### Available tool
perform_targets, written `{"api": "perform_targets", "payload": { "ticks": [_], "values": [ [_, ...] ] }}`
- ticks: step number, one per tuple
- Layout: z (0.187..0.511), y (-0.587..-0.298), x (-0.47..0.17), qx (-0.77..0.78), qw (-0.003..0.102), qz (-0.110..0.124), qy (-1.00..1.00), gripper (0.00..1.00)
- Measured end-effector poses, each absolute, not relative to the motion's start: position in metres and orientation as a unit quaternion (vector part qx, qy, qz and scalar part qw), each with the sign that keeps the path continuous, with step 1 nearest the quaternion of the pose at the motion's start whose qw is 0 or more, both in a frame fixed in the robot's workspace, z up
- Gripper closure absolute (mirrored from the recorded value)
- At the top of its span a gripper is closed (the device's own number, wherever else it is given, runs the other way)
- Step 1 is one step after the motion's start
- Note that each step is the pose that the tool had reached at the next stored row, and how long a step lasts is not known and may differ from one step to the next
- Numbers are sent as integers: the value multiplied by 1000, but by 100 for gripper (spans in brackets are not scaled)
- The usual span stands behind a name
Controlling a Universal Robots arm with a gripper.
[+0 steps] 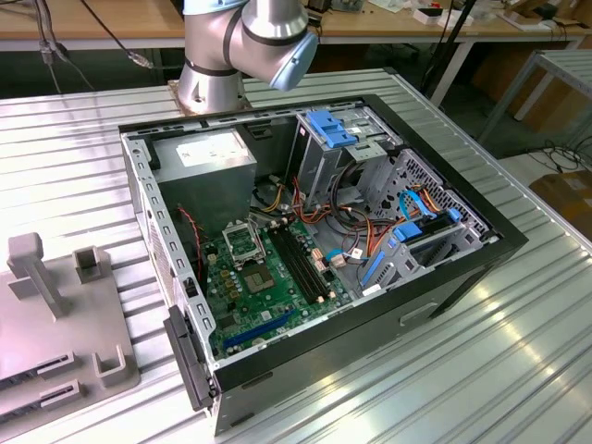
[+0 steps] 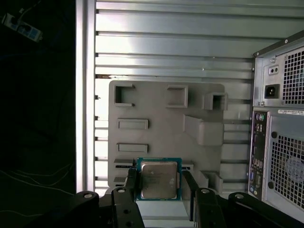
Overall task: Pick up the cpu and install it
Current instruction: 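Pick up the cpu and move it towards the insertion slot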
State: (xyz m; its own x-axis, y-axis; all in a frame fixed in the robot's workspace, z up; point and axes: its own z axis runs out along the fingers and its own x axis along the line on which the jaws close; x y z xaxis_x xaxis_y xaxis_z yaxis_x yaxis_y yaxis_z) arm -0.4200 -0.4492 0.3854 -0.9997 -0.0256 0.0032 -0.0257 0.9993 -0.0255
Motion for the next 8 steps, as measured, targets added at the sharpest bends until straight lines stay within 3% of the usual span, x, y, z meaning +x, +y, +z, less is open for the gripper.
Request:
{"api": "perform_targets", "payload": {
  "ticks": [8],
  "values": [
    [385,-449,-413,13,2,13,-1000,53]
  ]
}}
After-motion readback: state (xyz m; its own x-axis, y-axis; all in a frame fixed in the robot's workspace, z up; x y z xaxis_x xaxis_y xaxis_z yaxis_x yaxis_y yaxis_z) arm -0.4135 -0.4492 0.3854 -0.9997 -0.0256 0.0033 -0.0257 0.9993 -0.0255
